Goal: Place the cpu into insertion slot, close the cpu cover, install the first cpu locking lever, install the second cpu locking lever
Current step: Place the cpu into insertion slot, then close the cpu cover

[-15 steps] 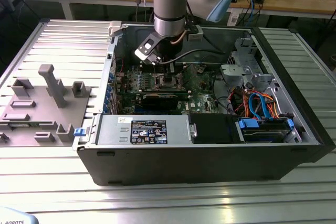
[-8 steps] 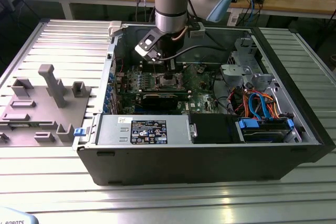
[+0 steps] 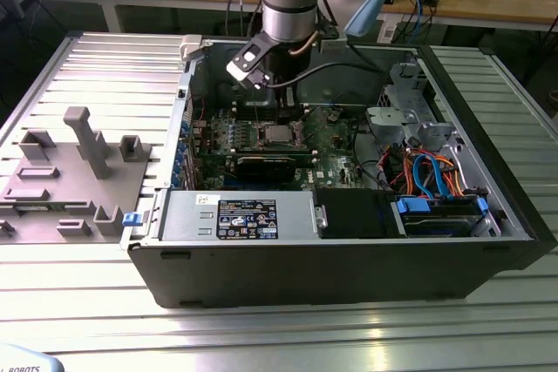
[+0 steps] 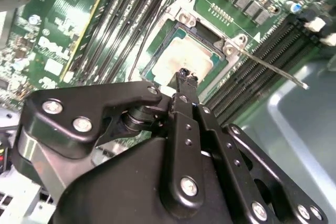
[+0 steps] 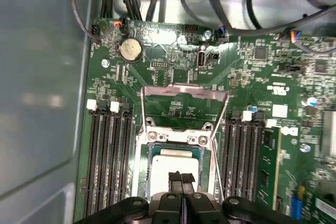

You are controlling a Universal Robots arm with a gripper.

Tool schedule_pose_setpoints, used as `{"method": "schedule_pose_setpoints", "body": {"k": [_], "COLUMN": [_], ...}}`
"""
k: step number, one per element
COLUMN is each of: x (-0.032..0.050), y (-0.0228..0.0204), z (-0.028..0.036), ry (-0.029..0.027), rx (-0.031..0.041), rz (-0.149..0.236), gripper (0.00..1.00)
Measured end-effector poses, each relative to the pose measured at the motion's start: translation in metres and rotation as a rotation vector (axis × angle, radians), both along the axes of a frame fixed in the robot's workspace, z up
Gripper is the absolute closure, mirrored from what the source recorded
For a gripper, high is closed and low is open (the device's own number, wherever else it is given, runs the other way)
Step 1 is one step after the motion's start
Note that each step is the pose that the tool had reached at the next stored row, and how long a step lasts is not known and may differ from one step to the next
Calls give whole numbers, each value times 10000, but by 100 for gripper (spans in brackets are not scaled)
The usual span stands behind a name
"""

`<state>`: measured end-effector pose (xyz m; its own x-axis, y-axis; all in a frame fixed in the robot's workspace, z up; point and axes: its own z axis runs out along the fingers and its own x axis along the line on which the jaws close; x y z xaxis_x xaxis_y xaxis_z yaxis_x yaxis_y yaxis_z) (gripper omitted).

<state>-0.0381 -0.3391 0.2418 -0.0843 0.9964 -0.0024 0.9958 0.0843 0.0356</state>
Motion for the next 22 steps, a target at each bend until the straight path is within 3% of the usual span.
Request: {"method": "schedule_pose_setpoints", "body": {"k": [8,10,22], "x": [23,24,30], "y": [0,0,-1], "z": [387,437,449], "ry": [97,108,110], "rx": [-30,-30,-32], "rz": [-9,-10,-8], "gripper": [89,89,89]}}
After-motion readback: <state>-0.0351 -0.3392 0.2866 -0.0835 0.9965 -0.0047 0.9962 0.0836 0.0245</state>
